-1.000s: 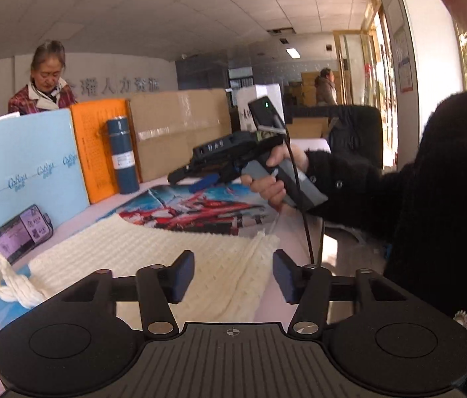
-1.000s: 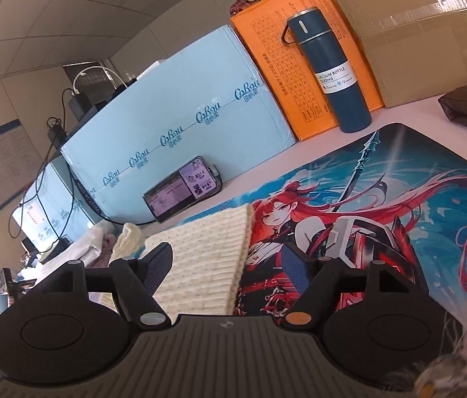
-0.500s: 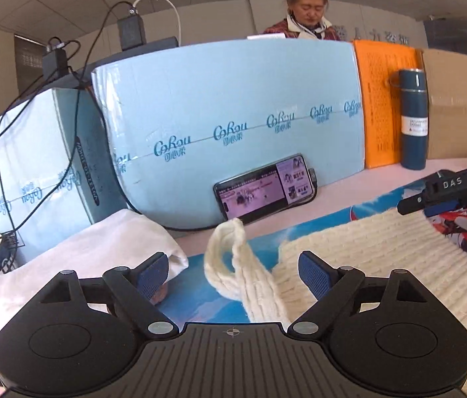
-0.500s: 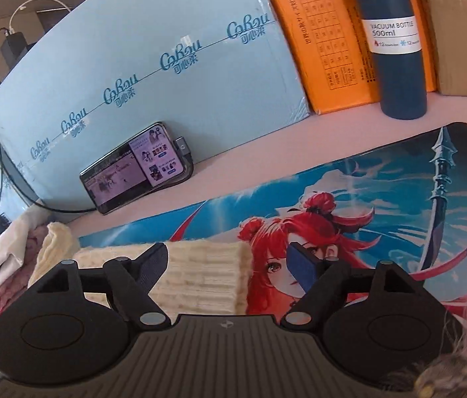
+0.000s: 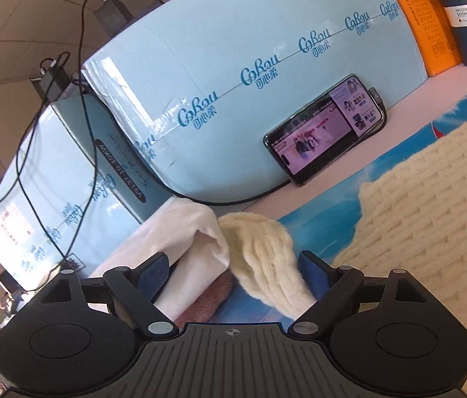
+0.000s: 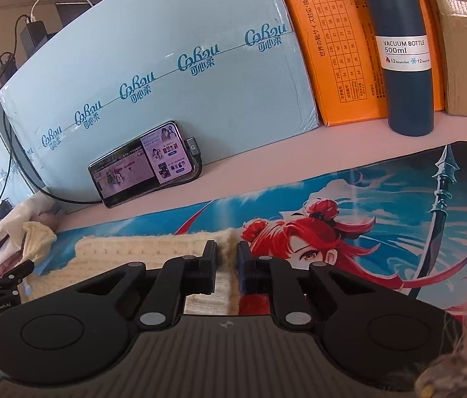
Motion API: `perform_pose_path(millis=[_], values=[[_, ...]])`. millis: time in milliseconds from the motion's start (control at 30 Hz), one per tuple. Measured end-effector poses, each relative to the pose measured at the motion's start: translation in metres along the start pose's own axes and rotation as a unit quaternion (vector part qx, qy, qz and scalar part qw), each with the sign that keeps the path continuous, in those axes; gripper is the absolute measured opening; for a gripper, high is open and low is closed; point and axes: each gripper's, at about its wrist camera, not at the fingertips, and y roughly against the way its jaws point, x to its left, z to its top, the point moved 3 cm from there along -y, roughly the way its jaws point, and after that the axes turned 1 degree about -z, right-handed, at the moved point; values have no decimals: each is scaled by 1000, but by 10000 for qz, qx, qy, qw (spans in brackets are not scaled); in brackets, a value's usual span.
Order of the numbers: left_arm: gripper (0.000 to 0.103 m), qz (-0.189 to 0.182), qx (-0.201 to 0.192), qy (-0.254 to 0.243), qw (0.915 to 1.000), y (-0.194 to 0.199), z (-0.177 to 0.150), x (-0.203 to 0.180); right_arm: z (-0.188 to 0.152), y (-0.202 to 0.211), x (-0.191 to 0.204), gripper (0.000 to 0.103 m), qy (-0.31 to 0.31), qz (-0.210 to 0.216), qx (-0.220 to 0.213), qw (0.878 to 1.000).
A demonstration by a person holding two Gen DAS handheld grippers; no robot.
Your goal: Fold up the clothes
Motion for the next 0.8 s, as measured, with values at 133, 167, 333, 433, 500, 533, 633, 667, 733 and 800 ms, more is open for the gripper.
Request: perform_pose_path(millis=[133,167,333,433,500,533,633,667,733,800], values=[[88,50,83,88,9999,13,-15,9,-1,9,-8,11,-122,-179,-58,9997],[88,-7,81,204,9998,15,-17,11,-1,11,-9,11,-167,-205,-65,9996],[88,-308,-7,460,9985,12,-10,7,2,26,-20,11,-303,-409,-233,9984],[88,-476,-20,381,9981,1,3,-1,5,36,-33,10,-489,-599,-364,9963],[88,-636,20,376,9973,-9,12,-7,8,41,-44,10,-652,-740,-440,9942],[88,-720,50,380,9967,-14,17,-10,9,43,-51,10,-743,-809,-468,9928],[88,-863,201,378,9953,-30,30,-17,11,46,-70,10,-1062,-951,-496,9885],[88,-831,256,331,9957,-35,34,-18,12,46,-76,10,-1151,-948,-503,9875],[88,-775,336,289,9960,-44,42,-19,12,41,-81,10,-1200,-966,-389,9873],[88,-761,287,461,9956,-45,52,-13,11,38,-82,10,-1258,-1006,-317,9864]])
